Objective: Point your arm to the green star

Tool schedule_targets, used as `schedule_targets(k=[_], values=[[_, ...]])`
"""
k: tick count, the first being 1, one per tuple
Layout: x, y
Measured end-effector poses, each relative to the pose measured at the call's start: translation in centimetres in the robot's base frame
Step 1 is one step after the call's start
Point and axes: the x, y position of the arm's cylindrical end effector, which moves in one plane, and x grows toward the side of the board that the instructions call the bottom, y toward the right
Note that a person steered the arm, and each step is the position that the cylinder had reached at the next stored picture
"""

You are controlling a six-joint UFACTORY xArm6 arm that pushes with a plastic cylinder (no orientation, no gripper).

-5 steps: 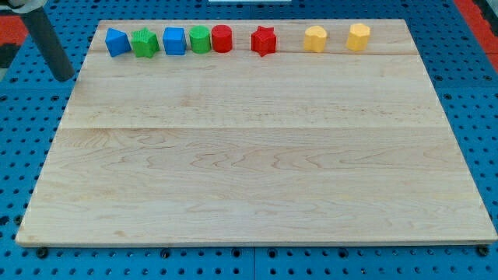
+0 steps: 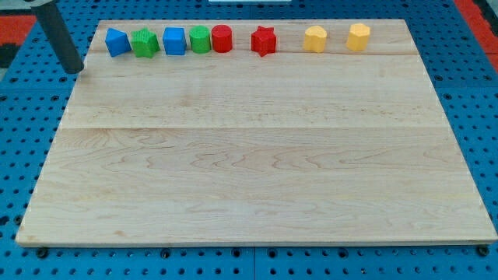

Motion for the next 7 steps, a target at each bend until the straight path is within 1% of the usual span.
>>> schedule_targets(k=[2, 3, 4, 5, 6, 7], values=[[3.4, 1.6], [2.7, -1.2], [1.9, -1.1], [-4.0, -1.3], [-6.3, 0.1], [-12.3, 1.3]])
